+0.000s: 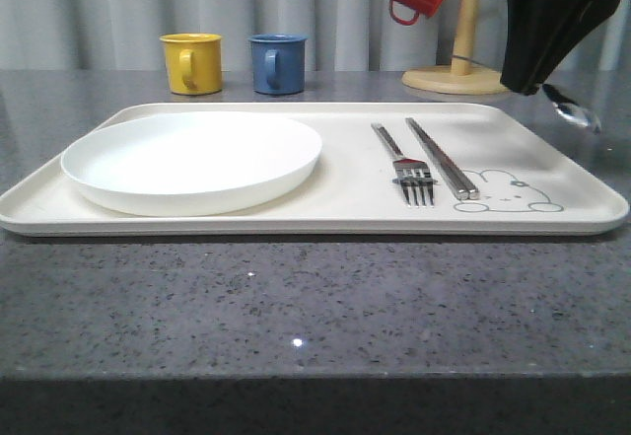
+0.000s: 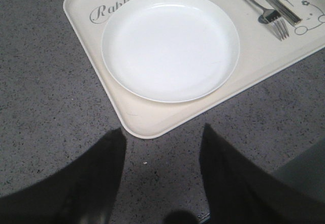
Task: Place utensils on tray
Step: 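Place the spoon on the tray beside the chopsticks and release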
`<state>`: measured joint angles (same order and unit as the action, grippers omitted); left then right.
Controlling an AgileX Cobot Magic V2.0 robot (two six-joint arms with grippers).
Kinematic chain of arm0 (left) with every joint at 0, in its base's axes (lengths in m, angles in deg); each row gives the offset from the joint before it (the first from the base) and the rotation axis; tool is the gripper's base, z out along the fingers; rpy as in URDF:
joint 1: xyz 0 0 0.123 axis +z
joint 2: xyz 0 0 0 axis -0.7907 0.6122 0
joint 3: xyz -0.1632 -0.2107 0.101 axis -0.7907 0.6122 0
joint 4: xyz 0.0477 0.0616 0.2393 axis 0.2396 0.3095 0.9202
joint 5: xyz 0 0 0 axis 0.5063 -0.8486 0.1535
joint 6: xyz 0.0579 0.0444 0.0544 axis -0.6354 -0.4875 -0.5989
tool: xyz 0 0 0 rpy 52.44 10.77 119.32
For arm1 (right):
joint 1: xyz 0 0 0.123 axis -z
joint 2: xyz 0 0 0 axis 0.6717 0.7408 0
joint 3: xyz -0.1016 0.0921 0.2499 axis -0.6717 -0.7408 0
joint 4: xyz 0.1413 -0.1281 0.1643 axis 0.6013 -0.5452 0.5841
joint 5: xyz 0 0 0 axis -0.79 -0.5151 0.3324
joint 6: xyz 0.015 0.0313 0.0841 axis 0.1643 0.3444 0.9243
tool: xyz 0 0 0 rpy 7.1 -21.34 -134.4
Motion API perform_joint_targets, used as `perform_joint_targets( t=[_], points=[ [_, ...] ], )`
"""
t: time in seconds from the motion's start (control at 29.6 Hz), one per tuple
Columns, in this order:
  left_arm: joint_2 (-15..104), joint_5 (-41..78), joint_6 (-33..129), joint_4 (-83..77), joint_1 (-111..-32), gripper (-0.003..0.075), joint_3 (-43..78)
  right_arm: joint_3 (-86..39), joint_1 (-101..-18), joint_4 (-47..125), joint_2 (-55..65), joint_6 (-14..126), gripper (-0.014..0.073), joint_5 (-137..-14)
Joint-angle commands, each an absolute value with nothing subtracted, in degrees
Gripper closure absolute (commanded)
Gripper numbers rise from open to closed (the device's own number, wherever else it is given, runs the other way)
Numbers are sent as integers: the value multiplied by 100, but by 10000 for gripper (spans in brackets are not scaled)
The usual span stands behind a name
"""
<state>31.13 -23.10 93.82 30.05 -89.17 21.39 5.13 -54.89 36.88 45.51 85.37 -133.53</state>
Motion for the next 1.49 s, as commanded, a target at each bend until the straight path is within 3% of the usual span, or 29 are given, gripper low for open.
perform_joint_targets(
  t=[0.0,0.47,0.84,1.45],
  points=[
    [3090,-1973,9451,3048,-8963,385,1995,667,-5483,3730,4468,8884,599,-13097],
    [3090,-1973,9451,3048,-8963,385,1995,673,-5483,3566,5052,9064,568,-12762],
    [3090,-1973,9451,3048,-8963,385,1995,680,-5483,3492,4991,9044,277,-12613],
    [3090,-1973,9451,3048,-8963,385,1995,293,-5828,3173,3008,7623,277,-12374]
  ],
)
